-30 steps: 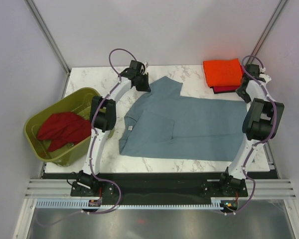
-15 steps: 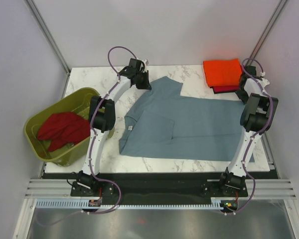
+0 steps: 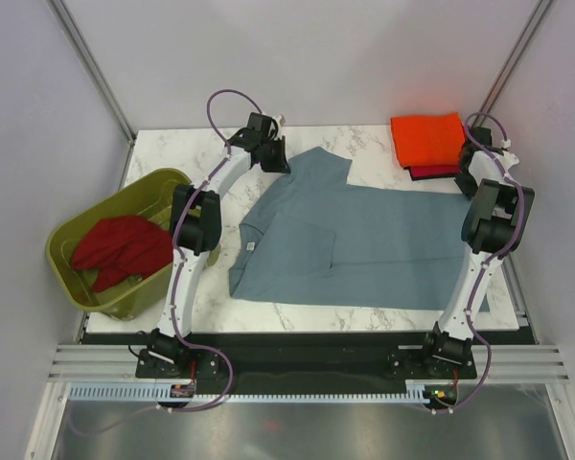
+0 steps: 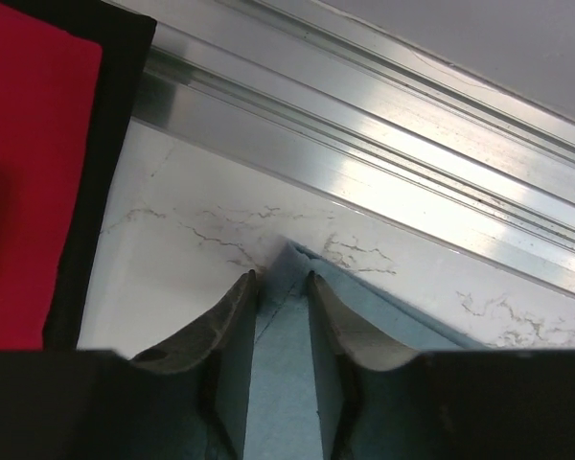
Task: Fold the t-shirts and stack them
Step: Fold the tshirt
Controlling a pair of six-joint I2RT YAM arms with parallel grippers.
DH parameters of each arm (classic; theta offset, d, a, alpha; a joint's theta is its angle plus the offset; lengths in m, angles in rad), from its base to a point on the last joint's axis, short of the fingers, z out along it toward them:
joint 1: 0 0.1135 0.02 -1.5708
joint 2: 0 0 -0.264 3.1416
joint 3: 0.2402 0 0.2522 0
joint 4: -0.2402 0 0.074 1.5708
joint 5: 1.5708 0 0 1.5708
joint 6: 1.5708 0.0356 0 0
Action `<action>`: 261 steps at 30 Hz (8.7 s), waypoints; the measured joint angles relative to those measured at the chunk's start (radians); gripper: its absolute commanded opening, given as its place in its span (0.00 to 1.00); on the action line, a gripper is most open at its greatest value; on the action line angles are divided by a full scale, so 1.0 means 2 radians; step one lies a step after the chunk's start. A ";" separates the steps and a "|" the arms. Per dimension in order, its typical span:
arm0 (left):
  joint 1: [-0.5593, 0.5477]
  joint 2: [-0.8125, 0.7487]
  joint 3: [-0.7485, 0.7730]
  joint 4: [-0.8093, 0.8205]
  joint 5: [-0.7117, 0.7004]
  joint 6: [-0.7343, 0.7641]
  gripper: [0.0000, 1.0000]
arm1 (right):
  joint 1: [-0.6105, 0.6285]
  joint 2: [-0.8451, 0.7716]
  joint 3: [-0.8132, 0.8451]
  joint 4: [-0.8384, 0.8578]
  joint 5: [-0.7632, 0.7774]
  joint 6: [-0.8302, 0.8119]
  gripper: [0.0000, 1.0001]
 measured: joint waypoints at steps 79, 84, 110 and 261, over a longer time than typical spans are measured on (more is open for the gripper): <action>-0.043 -0.433 -0.561 0.015 -0.111 -0.004 0.02 | -0.060 -0.342 -0.451 0.139 -0.075 -0.104 0.00; -0.047 -0.451 -0.561 0.005 -0.112 -0.004 0.02 | -0.060 -0.342 -0.451 0.139 -0.076 -0.105 0.01; -0.107 -0.448 -0.413 -0.049 -0.037 -0.008 0.34 | -0.067 -0.437 -0.421 -0.047 -0.071 -0.057 0.35; -0.211 -0.028 -0.136 0.108 0.025 -0.104 0.02 | -0.074 -0.374 -0.501 0.087 -0.030 -0.088 0.00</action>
